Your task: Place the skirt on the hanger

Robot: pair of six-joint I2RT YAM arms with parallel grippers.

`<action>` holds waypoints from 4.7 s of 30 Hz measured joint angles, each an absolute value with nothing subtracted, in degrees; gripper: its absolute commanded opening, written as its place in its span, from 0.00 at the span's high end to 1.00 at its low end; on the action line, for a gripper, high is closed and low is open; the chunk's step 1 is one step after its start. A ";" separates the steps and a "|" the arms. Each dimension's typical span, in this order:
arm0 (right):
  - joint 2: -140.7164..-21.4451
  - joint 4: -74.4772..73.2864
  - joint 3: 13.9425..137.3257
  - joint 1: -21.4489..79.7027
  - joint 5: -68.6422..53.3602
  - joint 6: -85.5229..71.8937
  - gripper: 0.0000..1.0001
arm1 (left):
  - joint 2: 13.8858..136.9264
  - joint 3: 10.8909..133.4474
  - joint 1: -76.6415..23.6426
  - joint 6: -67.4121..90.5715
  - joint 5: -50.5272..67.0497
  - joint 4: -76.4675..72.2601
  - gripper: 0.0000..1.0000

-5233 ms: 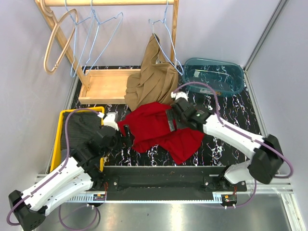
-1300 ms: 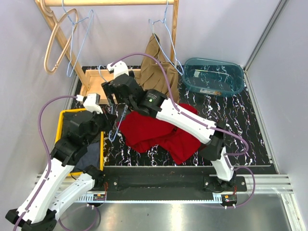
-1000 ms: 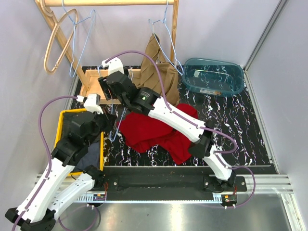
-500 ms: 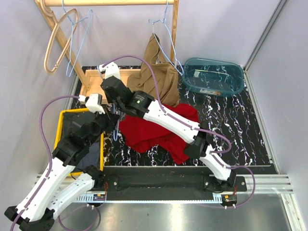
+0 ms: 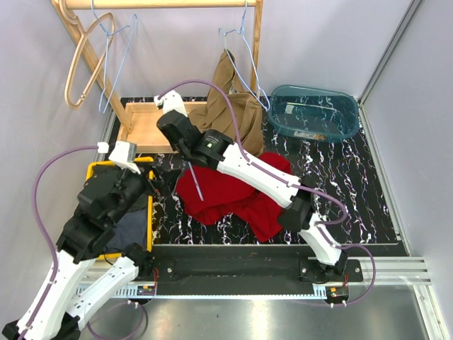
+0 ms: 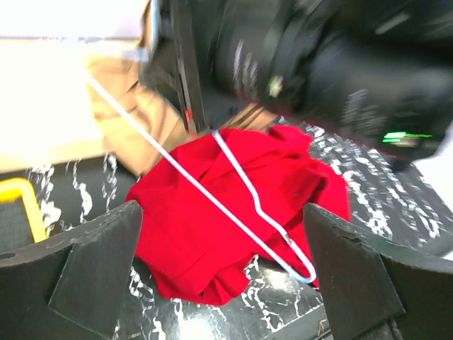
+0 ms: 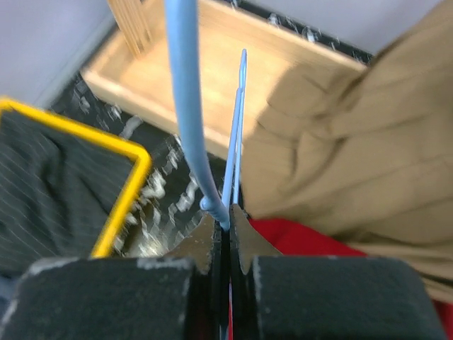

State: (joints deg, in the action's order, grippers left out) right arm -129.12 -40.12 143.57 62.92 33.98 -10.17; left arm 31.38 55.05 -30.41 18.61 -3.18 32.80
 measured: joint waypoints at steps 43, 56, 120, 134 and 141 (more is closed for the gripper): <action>-57.52 -47.40 70.39 61.82 11.64 -6.83 1.00 | 38.87 17.19 -45.39 49.30 -18.13 22.02 0.51; -56.51 -47.20 70.04 61.82 11.00 -7.79 1.00 | 43.03 15.07 -47.18 43.75 -19.97 10.57 0.39; -64.03 -17.28 59.66 62.24 3.57 2.28 1.00 | 55.05 51.29 -49.98 33.80 -27.38 31.81 0.99; -73.84 20.34 42.92 62.24 4.05 1.17 1.00 | 47.94 48.21 -49.93 28.71 -7.86 27.92 0.67; -74.50 31.51 38.33 62.24 5.19 -0.56 1.00 | 43.90 47.75 -49.98 26.57 -3.49 27.05 0.20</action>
State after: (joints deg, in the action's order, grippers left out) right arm -74.50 31.51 38.33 62.24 5.19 -0.56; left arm 43.90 47.75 -49.98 26.57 -3.49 27.05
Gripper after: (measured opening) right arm 0.021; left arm 0.737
